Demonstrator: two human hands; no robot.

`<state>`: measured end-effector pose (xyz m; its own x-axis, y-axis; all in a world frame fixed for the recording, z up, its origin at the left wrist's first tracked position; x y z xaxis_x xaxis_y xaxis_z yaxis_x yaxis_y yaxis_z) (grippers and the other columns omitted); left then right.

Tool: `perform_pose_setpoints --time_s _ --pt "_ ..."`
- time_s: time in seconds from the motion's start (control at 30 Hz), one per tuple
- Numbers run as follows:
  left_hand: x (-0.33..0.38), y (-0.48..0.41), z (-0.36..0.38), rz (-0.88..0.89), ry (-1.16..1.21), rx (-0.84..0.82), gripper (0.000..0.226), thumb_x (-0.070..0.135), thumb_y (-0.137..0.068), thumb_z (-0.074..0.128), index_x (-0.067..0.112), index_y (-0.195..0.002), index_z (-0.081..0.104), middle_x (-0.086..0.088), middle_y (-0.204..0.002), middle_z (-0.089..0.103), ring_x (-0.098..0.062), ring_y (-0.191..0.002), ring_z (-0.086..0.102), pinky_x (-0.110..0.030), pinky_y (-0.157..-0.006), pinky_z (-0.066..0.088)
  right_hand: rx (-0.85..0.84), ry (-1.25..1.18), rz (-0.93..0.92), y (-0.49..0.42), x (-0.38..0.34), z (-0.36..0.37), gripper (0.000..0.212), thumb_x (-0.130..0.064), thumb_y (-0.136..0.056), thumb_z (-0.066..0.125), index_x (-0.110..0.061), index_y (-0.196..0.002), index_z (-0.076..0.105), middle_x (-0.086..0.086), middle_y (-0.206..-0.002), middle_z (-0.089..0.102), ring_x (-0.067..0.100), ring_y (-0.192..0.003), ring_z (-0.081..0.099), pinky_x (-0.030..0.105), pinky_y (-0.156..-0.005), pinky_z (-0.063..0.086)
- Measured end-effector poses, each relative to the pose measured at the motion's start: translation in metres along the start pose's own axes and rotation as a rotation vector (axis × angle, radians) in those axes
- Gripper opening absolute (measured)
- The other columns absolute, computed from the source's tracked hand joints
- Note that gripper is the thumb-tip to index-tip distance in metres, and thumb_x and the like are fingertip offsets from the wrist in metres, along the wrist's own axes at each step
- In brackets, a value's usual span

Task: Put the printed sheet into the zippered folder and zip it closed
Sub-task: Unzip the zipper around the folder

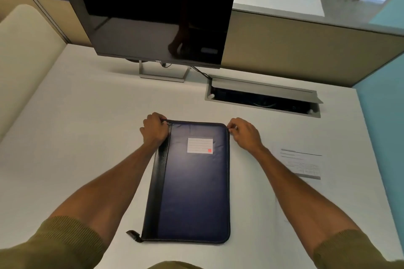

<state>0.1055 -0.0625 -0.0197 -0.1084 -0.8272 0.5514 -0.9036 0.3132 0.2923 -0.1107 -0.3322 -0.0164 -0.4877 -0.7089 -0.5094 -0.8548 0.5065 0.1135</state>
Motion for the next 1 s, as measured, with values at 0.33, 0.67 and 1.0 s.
perform_pose_setpoints --time_s 0.33,0.67,1.0 --pt "0.109 0.041 0.053 0.561 -0.202 -0.229 0.044 0.023 -0.099 0.061 0.024 -0.143 0.062 -0.01 -0.143 0.064 -0.036 -0.142 0.046 -0.054 -0.111 0.041 0.154 -0.075 0.121 0.007 -0.003 0.019 0.003 -0.017 -0.1 0.069 -0.019 -0.101 0.071 0.003 -0.103 0.073 0.022 -0.089 0.068 0.043 -0.081 0.062" --pt "0.143 0.044 0.103 0.497 -0.315 -0.326 0.033 0.022 -0.102 0.059 0.016 -0.135 0.06 -0.013 -0.137 0.056 -0.035 -0.131 0.048 -0.049 -0.11 0.039 0.175 -0.14 0.057 0.011 0.001 0.02 0.007 -0.017 -0.101 0.067 -0.015 -0.095 0.071 0.003 -0.097 0.071 0.02 -0.086 0.063 0.043 -0.076 0.06" --pt "0.149 0.038 0.107 0.435 -0.298 -0.264 0.03 0.012 -0.099 0.057 0.011 -0.129 0.056 -0.016 -0.129 0.065 -0.039 -0.124 0.055 -0.05 -0.108 0.041 0.161 -0.116 -0.011 0.067 0.008 0.028 0.01 -0.01 -0.094 0.07 -0.02 -0.091 0.069 -0.006 -0.095 0.07 0.017 -0.086 0.059 0.043 -0.075 0.053"
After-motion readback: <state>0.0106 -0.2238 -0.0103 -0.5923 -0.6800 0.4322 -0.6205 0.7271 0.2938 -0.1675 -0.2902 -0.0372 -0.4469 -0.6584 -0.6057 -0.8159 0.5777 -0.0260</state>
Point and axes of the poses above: each hand's wrist, its own y-axis away from the middle knuckle, its own z-axis out of the palm, x = y × z, the point moved 2 cm from there along -y, towards the middle knuckle
